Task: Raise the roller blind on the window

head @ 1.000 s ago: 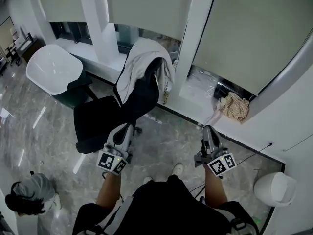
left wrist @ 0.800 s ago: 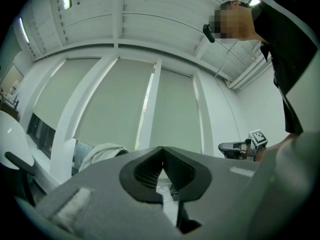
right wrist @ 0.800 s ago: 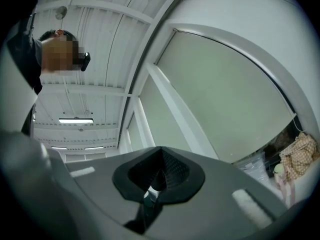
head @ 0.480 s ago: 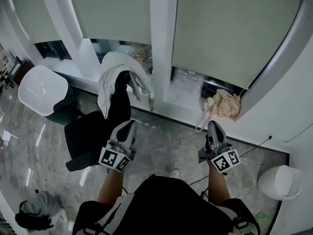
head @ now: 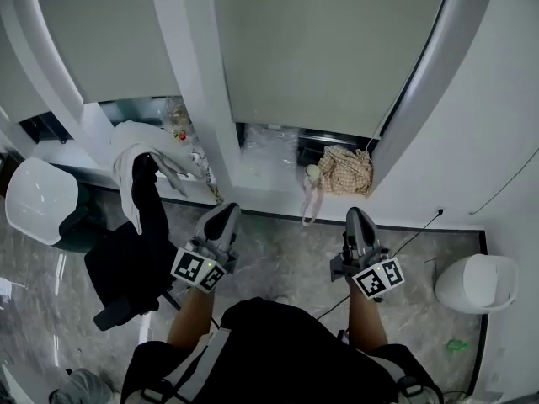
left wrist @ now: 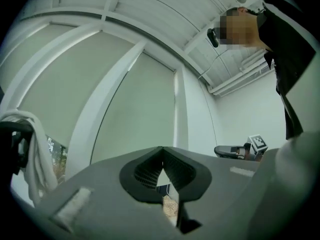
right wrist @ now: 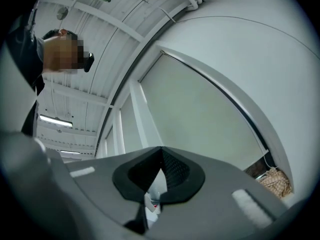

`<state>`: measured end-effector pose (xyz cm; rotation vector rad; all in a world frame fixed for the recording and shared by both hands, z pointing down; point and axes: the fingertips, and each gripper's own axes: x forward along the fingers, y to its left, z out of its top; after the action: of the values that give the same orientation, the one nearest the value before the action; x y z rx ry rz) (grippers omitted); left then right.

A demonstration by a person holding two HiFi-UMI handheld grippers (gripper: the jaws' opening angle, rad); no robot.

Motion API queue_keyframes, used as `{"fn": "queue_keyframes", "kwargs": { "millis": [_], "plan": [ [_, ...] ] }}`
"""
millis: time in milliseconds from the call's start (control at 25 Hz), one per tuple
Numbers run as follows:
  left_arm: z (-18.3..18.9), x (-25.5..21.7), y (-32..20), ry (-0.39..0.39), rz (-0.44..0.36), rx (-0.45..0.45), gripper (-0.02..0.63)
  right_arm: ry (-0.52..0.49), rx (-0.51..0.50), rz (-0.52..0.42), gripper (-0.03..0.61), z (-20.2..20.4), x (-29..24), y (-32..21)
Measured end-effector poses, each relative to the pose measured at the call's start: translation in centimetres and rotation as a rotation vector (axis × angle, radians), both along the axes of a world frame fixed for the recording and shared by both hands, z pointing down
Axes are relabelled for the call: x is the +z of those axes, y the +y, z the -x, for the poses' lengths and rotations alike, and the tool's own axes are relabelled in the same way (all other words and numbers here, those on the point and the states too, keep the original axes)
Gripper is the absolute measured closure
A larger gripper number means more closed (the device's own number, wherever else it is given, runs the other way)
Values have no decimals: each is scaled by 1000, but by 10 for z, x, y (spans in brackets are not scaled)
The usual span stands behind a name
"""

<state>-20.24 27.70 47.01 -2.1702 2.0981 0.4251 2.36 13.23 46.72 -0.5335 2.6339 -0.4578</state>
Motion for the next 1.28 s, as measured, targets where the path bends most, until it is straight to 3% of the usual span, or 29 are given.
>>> {"fn": "queue_keyframes", "kwargs": {
  "millis": [240,440,640,960,1160,1280],
  "plan": [
    [5,-5,-34,-14,2,28,611,27,114,33,578,-45,14,-23],
    [-7,-2,-93,24,42,150,611,54,224,74,578,-59,14,-56],
    [-19,-16,-153,17,5,270,611,56,309,50,578,-63,2,-86],
    [15,-22,-230,-8,-10,351,611,74,372,9,578,-29,-13,-141],
    [38,-25,-272,105,-32,401,611,108,401,-19,578,-11,-28,-166],
    [47,-20,-291,127,-29,434,611,120,418,-30,578,-2,-35,-173]
  ]
}}
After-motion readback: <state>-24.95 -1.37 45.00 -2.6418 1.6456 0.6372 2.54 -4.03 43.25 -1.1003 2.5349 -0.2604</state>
